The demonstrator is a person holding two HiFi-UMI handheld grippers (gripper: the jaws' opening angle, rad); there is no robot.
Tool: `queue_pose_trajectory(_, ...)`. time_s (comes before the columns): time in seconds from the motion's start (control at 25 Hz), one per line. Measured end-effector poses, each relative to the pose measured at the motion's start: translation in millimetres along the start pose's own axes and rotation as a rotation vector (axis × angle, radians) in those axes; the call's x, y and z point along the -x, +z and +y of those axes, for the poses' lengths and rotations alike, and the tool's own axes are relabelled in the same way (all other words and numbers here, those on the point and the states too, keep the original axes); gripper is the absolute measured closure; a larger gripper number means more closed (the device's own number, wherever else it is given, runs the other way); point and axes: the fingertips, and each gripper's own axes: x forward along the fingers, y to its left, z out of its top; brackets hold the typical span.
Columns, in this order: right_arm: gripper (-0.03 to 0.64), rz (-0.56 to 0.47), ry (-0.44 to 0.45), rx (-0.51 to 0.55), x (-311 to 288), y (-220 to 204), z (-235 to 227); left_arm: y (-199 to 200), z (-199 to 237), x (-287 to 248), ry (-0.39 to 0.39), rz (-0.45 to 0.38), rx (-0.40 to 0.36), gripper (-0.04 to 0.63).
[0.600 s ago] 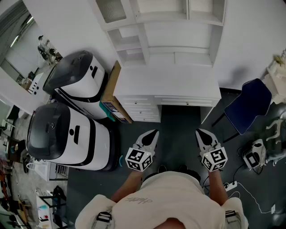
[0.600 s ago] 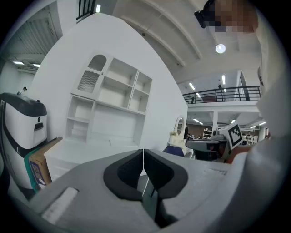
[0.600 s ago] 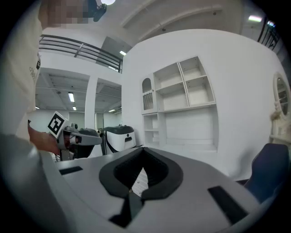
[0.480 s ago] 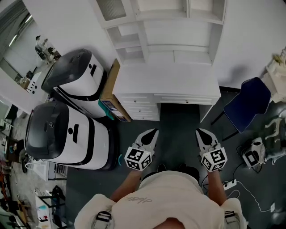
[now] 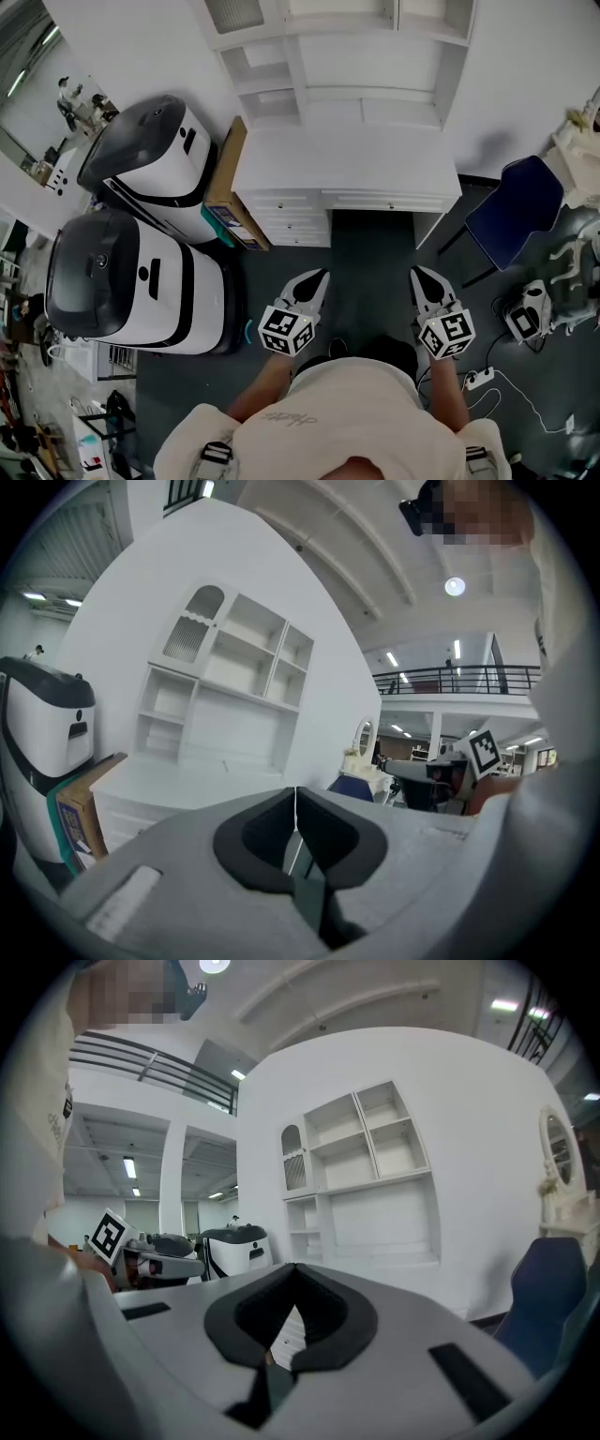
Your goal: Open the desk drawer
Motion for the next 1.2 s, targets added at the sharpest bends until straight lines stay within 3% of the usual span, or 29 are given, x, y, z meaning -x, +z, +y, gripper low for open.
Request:
queue_pose_trajectory(0.28,0.614,0.05,-0.022,-0.003,-3,-15,-19,-6,-1,-28,-0.039,0.029,0.015,0.578)
queue_pose_trajectory(0.72,0.614,0.046,0.008,-0.068,-61,-14,-104,8,6,-122,-0.025,0.086,-0.012,0.578)
queue_pose_trajectory(1.04,0.614,0.062,0.049,-0.013,-96,-6,-171,29,10,-193,0.013,0.095,-0.034,0.578)
queue_pose_trajectory(1.2,0.614,0.089,0.076,0.035,-113,-9,-196,33,10,-220,0.021,0.087,0.028,0.578)
